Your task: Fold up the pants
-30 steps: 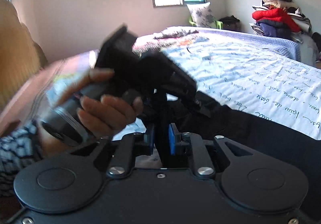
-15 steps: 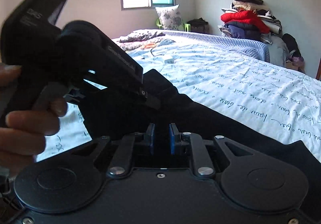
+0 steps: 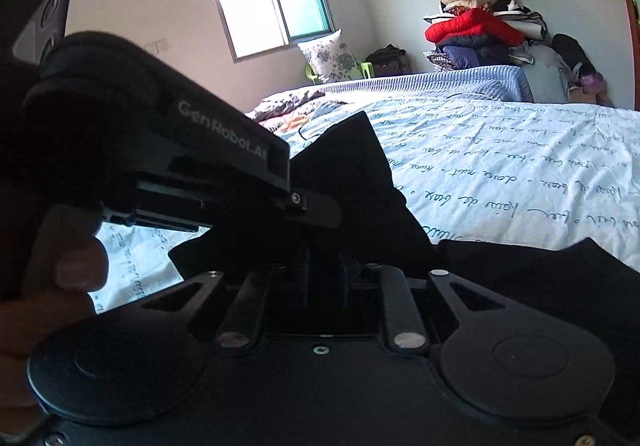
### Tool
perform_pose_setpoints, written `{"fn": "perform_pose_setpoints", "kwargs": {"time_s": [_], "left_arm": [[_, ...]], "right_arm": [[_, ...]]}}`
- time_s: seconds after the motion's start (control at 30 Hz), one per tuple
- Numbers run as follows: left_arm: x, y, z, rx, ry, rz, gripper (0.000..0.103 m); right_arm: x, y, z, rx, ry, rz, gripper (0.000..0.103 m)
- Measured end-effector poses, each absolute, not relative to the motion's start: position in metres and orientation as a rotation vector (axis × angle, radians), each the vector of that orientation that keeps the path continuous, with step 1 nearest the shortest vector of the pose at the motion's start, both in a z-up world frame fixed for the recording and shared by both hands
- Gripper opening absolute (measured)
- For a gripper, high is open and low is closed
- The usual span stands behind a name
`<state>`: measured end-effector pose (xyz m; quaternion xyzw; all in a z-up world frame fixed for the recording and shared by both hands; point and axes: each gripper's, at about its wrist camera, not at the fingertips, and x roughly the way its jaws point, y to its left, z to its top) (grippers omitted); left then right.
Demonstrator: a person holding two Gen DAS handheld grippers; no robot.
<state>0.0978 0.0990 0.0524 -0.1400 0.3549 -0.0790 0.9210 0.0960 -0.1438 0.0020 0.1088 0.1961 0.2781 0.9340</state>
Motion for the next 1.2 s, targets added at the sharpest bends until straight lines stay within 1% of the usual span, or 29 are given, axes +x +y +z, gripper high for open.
{"fn": "perform_pose_setpoints", "kwargs": {"time_s": [0.23, 0.5, 0.7, 0.97, 1.2], "left_arm": [[0.068, 0.035, 0.078, -0.190, 0.680, -0.257, 0.014], [0.039, -0.061, 0.087, -0.047, 0.643, -0.388, 0.018], [0.029, -0.132, 0.075, 0.036, 0.665, -0.500, 0.021], [0.026, -0.215, 0.047, 0.105, 0.714, -0.635, 0.021], [0.030, -0.265, 0.023, 0.118, 0.750, -0.725, 0.021]], "right_arm": [[0.065, -0.201, 0.006, 0.332, 0.325, 0.515, 0.016], [0.033, -0.269, -0.004, 0.460, 0.264, 0.411, 0.016], [0.013, -0.314, -0.023, 0.540, 0.253, 0.304, 0.016], [0.006, -0.355, -0.045, 0.628, 0.271, 0.173, 0.016], [0.013, -0.380, -0.058, 0.698, 0.290, 0.095, 0.016]]}}
